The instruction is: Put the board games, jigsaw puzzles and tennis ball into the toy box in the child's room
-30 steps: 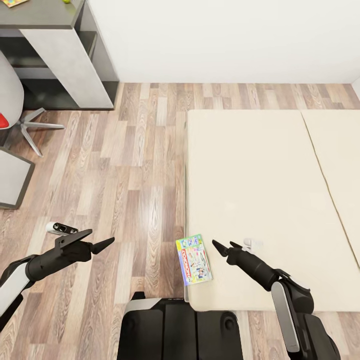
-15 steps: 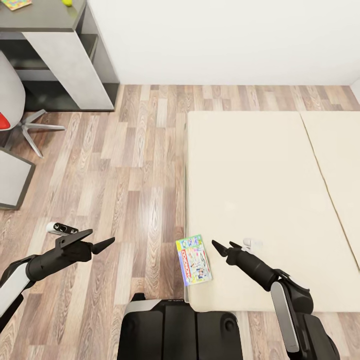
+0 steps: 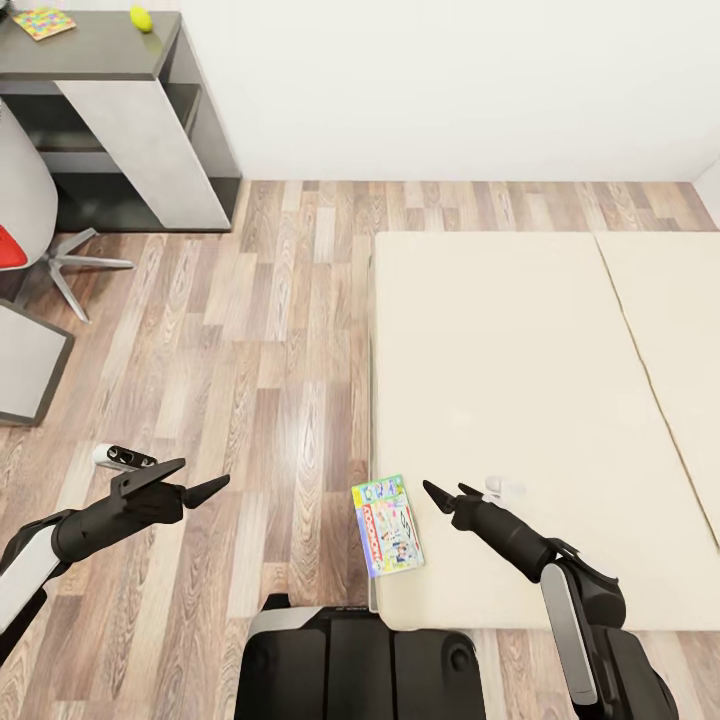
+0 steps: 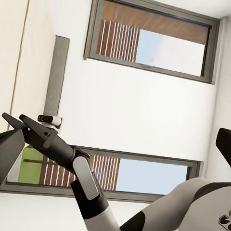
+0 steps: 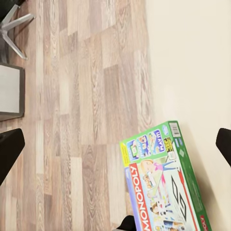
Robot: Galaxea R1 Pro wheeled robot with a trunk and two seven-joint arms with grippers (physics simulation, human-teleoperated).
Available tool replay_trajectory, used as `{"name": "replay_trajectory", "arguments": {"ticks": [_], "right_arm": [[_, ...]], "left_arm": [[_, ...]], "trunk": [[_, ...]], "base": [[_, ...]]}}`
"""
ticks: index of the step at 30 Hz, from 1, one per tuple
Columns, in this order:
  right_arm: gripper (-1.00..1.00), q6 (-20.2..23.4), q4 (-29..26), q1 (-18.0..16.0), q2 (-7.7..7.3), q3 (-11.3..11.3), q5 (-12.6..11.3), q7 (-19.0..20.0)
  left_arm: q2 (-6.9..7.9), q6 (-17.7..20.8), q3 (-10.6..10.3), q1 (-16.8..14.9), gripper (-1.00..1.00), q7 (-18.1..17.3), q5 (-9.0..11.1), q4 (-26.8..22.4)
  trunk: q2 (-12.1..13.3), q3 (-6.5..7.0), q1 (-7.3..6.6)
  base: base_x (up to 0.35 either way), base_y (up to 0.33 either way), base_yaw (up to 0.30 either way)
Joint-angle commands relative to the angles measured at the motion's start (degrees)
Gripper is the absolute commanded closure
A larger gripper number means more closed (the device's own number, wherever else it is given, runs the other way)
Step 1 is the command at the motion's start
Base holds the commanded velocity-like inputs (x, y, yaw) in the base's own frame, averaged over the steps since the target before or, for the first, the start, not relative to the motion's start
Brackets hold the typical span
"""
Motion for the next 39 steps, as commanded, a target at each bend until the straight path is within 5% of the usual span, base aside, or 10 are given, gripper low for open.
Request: {"name": "replay_trajectory", "arguments": {"ticks": [1, 10, 19, 25, 27, 33, 39], "right_arm": [[-1.0, 0.44, -0.04, -0.03, 0.06, -0.15, -0.25, 0.17], [-1.0, 0.45, 0.22, -0.03, -0.11, -0.15, -0.24, 0.17], [-1.0, 0.44, 0.31, -0.1, -0.26, -0.38, -0.43, 0.31], [-1.0, 0.46, 0.31, -0.11, -0.3, -0.43, -0.66, 0.28], [-1.0, 0.5, 0.31, -0.11, -0.34, -0.47, -0.74, 0.31], [-1.0, 0.45, 0.31, -0.11, -0.31, -0.46, -0.42, 0.24], [-1.0, 0.44, 0.31, -0.06, -0.29, -0.37, -0.29, 0.16]], "left_arm": [[0.08, 0.26, -0.13, -0.04, -1.0, -0.11, 0.2, 0.03], [0.46, 0.21, 0.32, -0.04, -1.0, -0.12, 0.17, 0.01], [0.62, 0.26, 4.88, -0.04, -1.0, 0.1, -1.46, 0.01], [0.65, 0.36, 7.65, -0.11, -1.0, -0.03, -11.73, 0.42], [0.62, 0.52, 10.42, -0.12, -1.0, -0.22, -14.69, 1.03], [0.66, 0.48, 13.51, -0.12, -1.0, 1.12, -16.61, 1.71], [0.53, 0.38, 14.03, -0.25, -1.0, 10.1, -20.34, 1.79]], "trunk": [[-0.08, 0.04, 0.04], [-0.08, 0.88, 0.04], [-0.08, 1.72, 0.04], [-0.08, 2.29, 0.04], [-0.08, 2.47, 0.04], [-0.08, 3.04, 0.04], [-0.08, 3.6, 0.04]], "base": [[0.0, 0.0, 0.0], [0.0, 0.0, 0.0], [0.0, 0.0, 0.0], [0.0, 0.0, 0.0], [0.0, 0.0, 0.0], [0.0, 0.0, 0.0], [0.0, 0.0, 0.0]]}}
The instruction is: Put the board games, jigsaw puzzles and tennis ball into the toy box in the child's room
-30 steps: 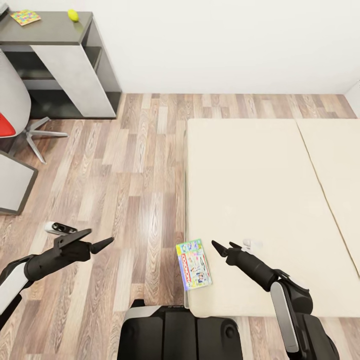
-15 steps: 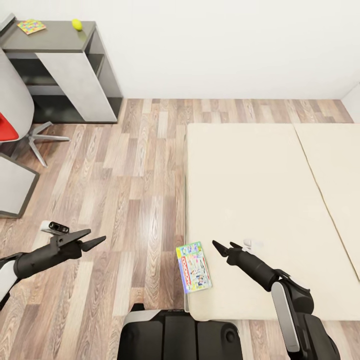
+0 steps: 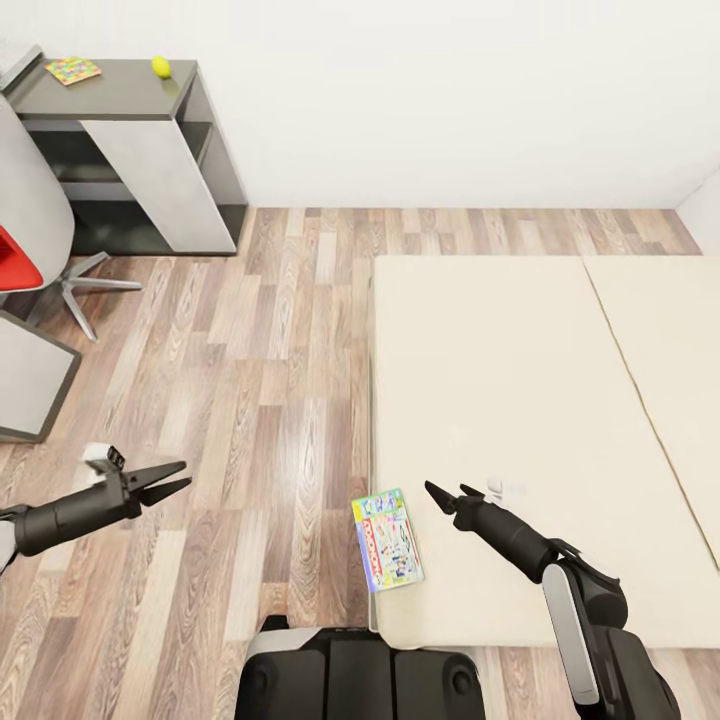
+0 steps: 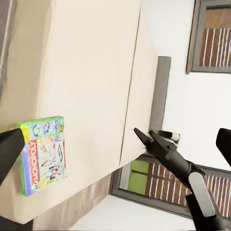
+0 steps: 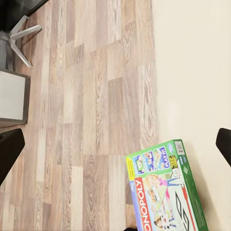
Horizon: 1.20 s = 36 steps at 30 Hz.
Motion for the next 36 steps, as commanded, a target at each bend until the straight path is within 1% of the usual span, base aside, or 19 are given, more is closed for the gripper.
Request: {"name": "replay_trajectory", "arguments": {"ticks": [1, 3, 8, 12, 14, 16, 21, 22, 23, 24, 26, 28, 31, 34, 36], "right_arm": [[-1.0, 0.44, -0.04, -0.03, 0.06, -0.14, -0.27, 0.15], [-1.0, 0.44, -0.04, -0.02, 0.06, -0.12, -0.26, 0.12], [-1.0, 0.44, -0.04, -0.02, 0.06, -0.15, -0.25, 0.09], [-1.0, 0.44, 0.14, -0.01, 0.11, -0.11, -0.2, 0.04], [-1.0, 0.44, 0.36, -0.01, 0.13, -0.11, -0.14, 0.02], [-1.0, 0.44, 0.54, -0.01, 0.14, -0.1, -0.1, 0.01], [-1.0, 0.44, 0.69, -0.02, 0.12, -0.15, -0.18, 0.0], [-1.0, 0.44, 0.81, -0.02, 0.1, -0.2, -0.23, 0.0], [-1.0, 0.44, 0.87, -0.02, 0.09, -0.21, -0.25, 0.0], [-1.0, 0.44, 0.97, -0.01, 0.08, -0.24, -0.27, 0.0], [-1.0, 0.44, 1.08, -0.02, 0.07, -0.26, -0.26, 0.0], [-1.0, 0.41, 1.14, -0.02, 0.07, -0.26, -0.27, 0.0], [-1.0, 0.33, 1.39, -0.01, 0.08, -0.25, -0.29, 0.0], [-1.0, 0.29, 1.73, -0.04, 0.09, -0.26, -0.27, 0.0], [-1.0, 0.28, 1.93, -0.05, 0.07, -0.26, -0.26, 0.0]], "left_arm": [[-0.01, 0.22, 0.02, -0.04, -1.0, 0.57, -0.28, 0.01], [-0.09, 0.21, 0.02, -0.06, -1.0, 2.25, -0.7, 0.01], [-0.08, 0.13, 0.02, -0.09, -1.0, 4.06, -1.11, 0.01], [-0.04, 0.11, 0.0, -0.16, -1.0, 6.58, -1.2, 0.01], [-0.05, 0.11, 0.01, -0.21, -1.0, 8.72, -1.22, 0.01], [-0.18, 0.11, 0.01, -0.23, -1.0, 12.06, -1.23, 0.01], [-0.46, 0.08, -0.02, -0.3, -1.0, 17.22, -1.3, 0.01], [-0.52, 0.05, -0.05, -0.31, -1.0, 18.94, -1.31, 0.01], [-0.55, 0.05, -0.08, -0.32, -1.0, 19.74, -1.31, 0.01], [-0.58, 0.04, -0.11, -0.33, -1.0, 21.26, -1.31, 0.01], [-0.61, -0.01, -0.13, -0.33, -1.0, 23.13, -1.32, 0.01], [-0.62, -0.05, -0.14, -0.35, -1.0, 24.17, -1.32, 0.01], [-0.68, -1.22, -0.25, -0.35, -1.0, 25.98, -1.3, 0.01], [-0.71, -3.64, -0.51, -0.37, -1.0, 28.03, -1.14, 0.01], [-0.91, -5.34, -1.26, -0.4, -1.0, 30.87, -1.04, 0.01]], "trunk": [[-0.08, 0.03, 0.03], [-0.08, 0.22, 0.03], [-0.08, 0.69, 0.03], [-0.08, 1.06, 0.03], [-0.08, 1.25, 0.03], [-0.08, 1.44, 0.03], [-0.08, 1.91, 0.03], [-0.08, 2.0, 0.03], [-0.08, 2.1, 0.03], [-0.08, 2.19, 0.03], [-0.08, 2.38, 0.03], [-0.08, 2.56, 0.03], [-0.08, 2.85, 0.03], [-0.08, 3.13, 0.03], [-0.08, 3.31, 0.03]], "base": [[0.0, 0.0, 0.0], [0.0, 0.0, 0.0], [0.0, 0.0, 0.0], [0.0, 0.0, 0.0], [0.0, 0.0, 0.0], [0.0, 0.0, 0.0], [0.0, 0.0, 0.0], [0.0, 0.0, 0.0], [0.0, 0.0, 0.0], [0.0, 0.0, 0.0], [0.0, 0.0, 0.0], [0.0, 0.0, 0.0], [0.0, 0.0, 0.0], [0.0, 0.0, 0.0], [0.0, 0.0, 0.0]]}}
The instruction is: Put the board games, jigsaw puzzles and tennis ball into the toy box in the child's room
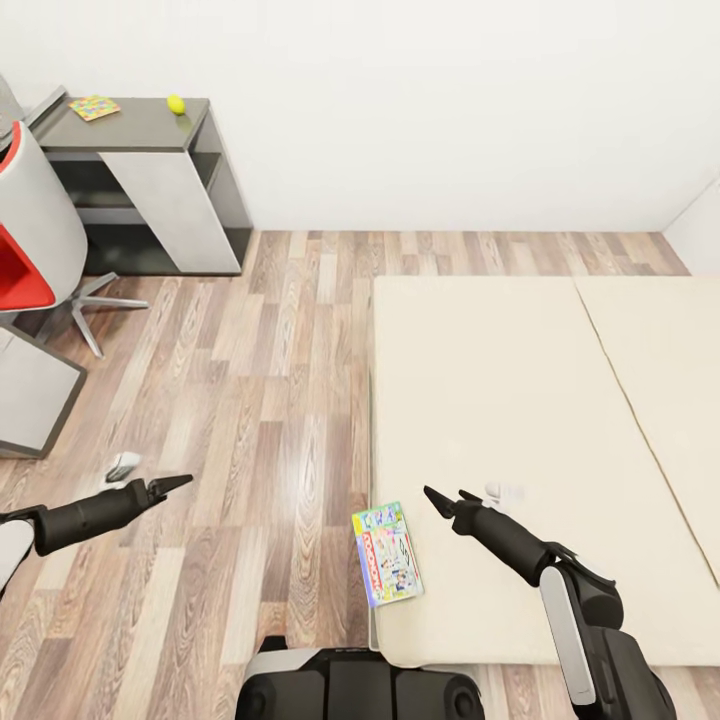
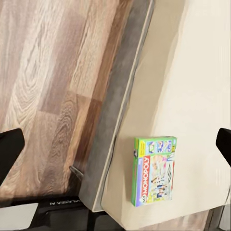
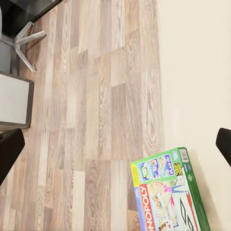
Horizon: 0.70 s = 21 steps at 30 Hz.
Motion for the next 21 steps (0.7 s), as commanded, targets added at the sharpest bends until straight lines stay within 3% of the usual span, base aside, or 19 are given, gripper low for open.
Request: {"name": "replay_trajectory", "arguments": {"ticks": [1, 5, 11, 21], "right_arm": [[-1.0, 0.44, -0.01, -0.05, 0.06, -0.15, -0.28, 0.16], [-1.0, 0.44, 0.07, -0.06, 0.05, -0.16, -0.29, 0.16], [-1.0, 0.43, 0.1, -0.06, 0.05, -0.17, -0.3, 0.16], [-1.0, 0.37, 0.71, -0.05, 0.09, -0.15, -0.28, -0.07]], "left_arm": [[-0.11, 0.04, -0.16, -0.04, -1.0, 0.61, -0.13, 0.0], [-1.1, -0.94, -1.05, -0.06, -1.0, 5.67, -0.18, 0.0], [-1.99, -1.57, -1.45, -0.06, -1.0, 9.99, -0.27, 0.0], [-2.12, -1.64, -1.63, -0.06, -1.0, 10.78, -0.31, 0.0]], "trunk": [[-0.09, 0.03, 0.03], [-0.09, 0.4, 0.03], [-0.09, 0.97, 0.03], [-0.09, 1.91, 0.03]], "base": [[0.0, 0.0, 0.0], [0.0, 0.0, 0.0], [0.0, 0.0, 0.0], [0.0, 0.0, 0.0]]}}
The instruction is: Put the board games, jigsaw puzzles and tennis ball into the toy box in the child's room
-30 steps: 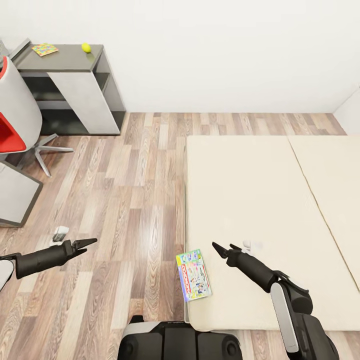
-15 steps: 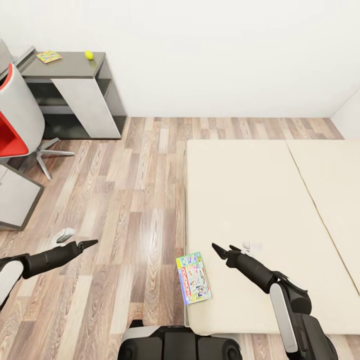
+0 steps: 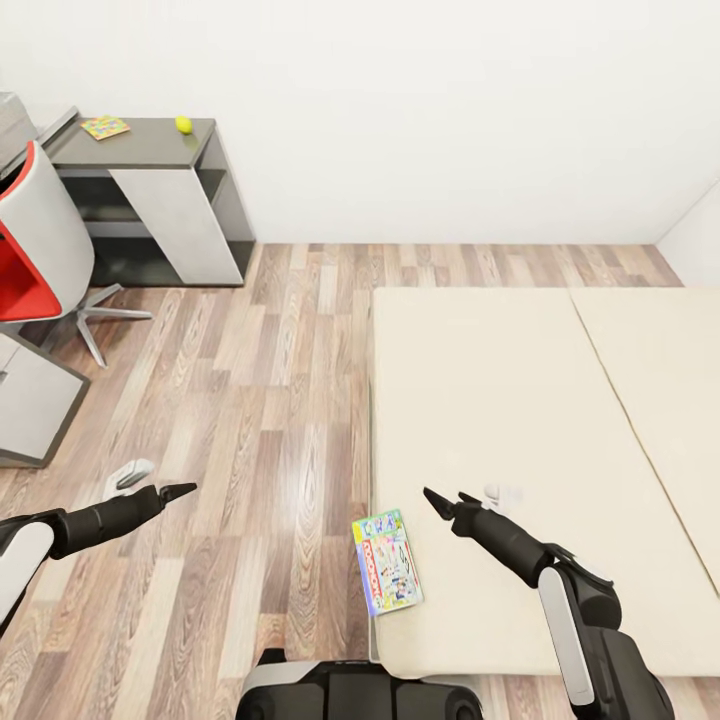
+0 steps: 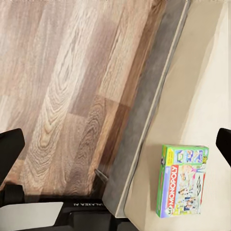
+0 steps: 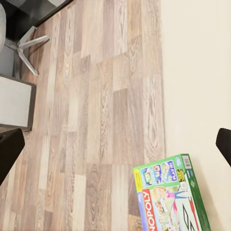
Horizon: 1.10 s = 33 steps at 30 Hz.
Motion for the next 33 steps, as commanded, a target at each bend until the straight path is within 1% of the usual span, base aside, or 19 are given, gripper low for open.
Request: {"name": "replay_trajectory", "arguments": {"ticks": [1, 10, 29, 33], "right_arm": [[-1.0, 0.37, 0.05, -0.03, 0.08, -0.16, -0.28, 0.15], [-1.0, -0.71, 0.27, -0.03, 0.08, -0.09, -0.33, 0.12], [-1.0, -0.81, 0.51, -0.06, 0.1, -0.08, -0.28, 0.09], [-1.0, -0.87, 1.24, -0.05, 0.11, -0.14, -0.22, 0.09]], "left_arm": [[0.0, 0.28, 0.09, -0.03, -1.0, -0.41, -0.3, -0.02], [0.06, 0.28, 0.19, -0.03, -1.0, -0.63, -0.22, -0.08], [0.05, 0.28, 0.24, -0.03, -1.0, -0.73, -0.22, -0.15], [0.02, 0.28, 0.19, -0.03, -1.0, -0.73, -0.22, -0.17]], "trunk": [[-0.09, 0.03, 0.03], [-0.09, 0.87, 0.03], [-0.09, 2.65, 0.03], [-0.09, 3.03, 0.03]], "base": [[0.0, 0.0, 0.0], [0.0, 0.0, 0.0], [0.0, 0.0, 0.0], [0.0, 0.0, 0.0]]}}
